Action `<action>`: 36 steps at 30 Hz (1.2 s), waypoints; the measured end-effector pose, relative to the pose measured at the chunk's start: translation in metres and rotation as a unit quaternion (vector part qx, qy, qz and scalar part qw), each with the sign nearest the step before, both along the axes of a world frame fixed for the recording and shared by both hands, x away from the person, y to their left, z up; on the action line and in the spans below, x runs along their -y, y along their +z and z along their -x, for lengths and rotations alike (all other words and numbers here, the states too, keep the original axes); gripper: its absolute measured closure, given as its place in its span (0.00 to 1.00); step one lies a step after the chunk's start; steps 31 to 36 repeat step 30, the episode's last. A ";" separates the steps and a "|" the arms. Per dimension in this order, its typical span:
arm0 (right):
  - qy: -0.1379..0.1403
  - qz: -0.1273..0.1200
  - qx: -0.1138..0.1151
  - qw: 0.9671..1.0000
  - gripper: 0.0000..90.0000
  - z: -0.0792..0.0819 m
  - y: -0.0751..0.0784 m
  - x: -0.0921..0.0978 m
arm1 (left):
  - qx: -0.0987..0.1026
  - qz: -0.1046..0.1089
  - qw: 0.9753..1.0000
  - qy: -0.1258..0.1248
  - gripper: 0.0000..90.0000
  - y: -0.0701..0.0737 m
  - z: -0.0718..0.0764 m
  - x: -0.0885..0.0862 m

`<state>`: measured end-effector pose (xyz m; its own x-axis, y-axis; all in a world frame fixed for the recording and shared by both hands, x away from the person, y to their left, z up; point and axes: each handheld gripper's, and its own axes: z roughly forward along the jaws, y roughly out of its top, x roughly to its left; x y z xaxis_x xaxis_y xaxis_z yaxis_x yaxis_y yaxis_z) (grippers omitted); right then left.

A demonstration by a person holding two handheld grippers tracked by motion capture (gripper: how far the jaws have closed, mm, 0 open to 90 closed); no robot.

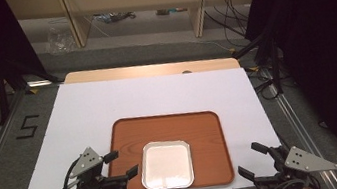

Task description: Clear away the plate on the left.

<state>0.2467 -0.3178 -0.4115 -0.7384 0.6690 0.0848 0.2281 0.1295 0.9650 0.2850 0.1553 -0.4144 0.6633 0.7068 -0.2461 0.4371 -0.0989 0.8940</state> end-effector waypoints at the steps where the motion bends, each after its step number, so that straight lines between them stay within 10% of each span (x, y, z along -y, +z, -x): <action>1: 0.000 0.001 -0.001 1.000 0.17 0.000 0.000 0.000 | 0.006 -0.003 1.000 -0.003 0.17 0.001 0.002 0.000; 13: 0.000 -0.002 0.000 1.000 0.17 0.001 0.000 -0.001 | 0.046 -0.025 0.999 -0.013 0.17 0.004 0.022 -0.004; 22: 0.003 0.004 -0.001 1.000 0.17 0.001 0.000 -0.001 | 0.015 -0.017 1.000 0.004 0.17 0.002 0.034 -0.009; 36: 0.003 0.005 -0.001 1.000 0.17 0.002 0.000 -0.001 | 0.025 -0.015 1.000 0.008 0.17 0.002 0.039 -0.017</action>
